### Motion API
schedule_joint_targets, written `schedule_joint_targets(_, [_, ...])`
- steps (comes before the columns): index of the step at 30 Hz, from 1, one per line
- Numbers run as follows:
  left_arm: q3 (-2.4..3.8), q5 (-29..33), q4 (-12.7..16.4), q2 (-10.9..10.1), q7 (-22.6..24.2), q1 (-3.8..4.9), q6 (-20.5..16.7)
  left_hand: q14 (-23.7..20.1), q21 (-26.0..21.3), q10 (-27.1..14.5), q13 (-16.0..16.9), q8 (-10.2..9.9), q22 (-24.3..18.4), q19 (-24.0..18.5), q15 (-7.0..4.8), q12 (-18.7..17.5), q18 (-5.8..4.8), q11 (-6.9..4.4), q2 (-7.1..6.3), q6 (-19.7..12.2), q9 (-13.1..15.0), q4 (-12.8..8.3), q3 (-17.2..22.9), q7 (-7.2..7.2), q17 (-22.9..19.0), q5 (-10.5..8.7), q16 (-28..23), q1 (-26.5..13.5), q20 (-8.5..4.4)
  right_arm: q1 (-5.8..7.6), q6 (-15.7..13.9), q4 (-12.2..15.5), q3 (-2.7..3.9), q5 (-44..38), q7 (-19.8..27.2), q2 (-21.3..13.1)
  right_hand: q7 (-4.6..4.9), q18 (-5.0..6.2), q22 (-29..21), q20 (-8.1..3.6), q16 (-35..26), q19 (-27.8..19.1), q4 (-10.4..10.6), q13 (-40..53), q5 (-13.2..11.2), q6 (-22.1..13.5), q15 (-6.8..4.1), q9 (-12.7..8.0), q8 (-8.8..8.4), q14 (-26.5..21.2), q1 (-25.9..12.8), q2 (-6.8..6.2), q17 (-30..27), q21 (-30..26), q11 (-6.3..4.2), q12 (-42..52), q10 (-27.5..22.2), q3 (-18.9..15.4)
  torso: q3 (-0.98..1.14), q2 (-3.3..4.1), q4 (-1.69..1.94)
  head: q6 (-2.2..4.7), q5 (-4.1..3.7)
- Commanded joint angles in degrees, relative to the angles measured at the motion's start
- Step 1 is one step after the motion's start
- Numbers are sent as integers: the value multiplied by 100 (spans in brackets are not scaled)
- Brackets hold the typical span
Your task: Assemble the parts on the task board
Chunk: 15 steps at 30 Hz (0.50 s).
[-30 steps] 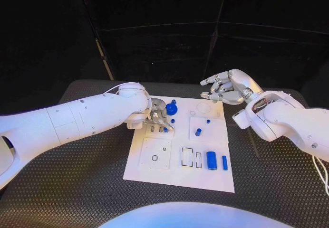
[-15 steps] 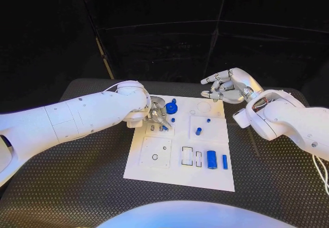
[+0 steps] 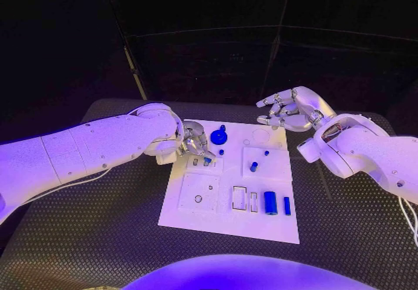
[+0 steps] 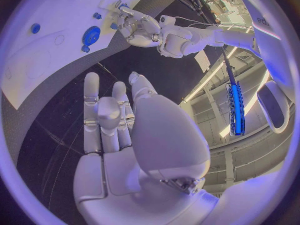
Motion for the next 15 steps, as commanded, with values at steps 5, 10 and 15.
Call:
schedule_joint_targets(5, [0, 252, 159, -135, -18, -24, -616, 573, 5, 33, -103, 185, 12, 12, -20, -80, -34, 6, -175, -81, 317, -1014, 1525, 2, 1509, 32, 17, -425, -34, 11, 116, -23, 5, 9, 17, 6, 5, 26, -8, -4, -14, 35, 16, -8, 20, -37, 3, -7, 10, -36, 24, -10, -2, -25, -4, -26, -55, 0, 10, -6, 6, -11, 38])
schedule_joint_targets(10, [-4, -53, 239, -193, -28, -89, -703, 573, 3, 14, -161, 253, 21, 15, -20, -116, -34, 1, -240, -110, 382, -1111, 1762, 1, 1509, 34, 17, -590, -35, 12, 130, -37, 5, 9, 13, 7, 5, 26, -8, -4, -14, 35, 16, -8, 20, -37, 3, -7, 10, -36, 24, -10, -2, -25, -4, -26, -55, 0, 15, -18, 34, -31, 38])
schedule_joint_targets(15, [-6, -419, 284, -197, -36, -163, -763, 573, -3, -6, -206, 274, 16, 12, -19, -148, -33, 1, -257, -118, 401, -1136, 1822, 1, 1509, 34, 17, -645, -35, 11, 135, -41, 5, 9, 13, 6, 5, 26, -8, -4, -14, 35, 16, -8, 20, -37, 3, -7, 10, -36, 24, -10, -2, -25, -4, -26, -55, 0, 22, -36, 59, -47, 35])
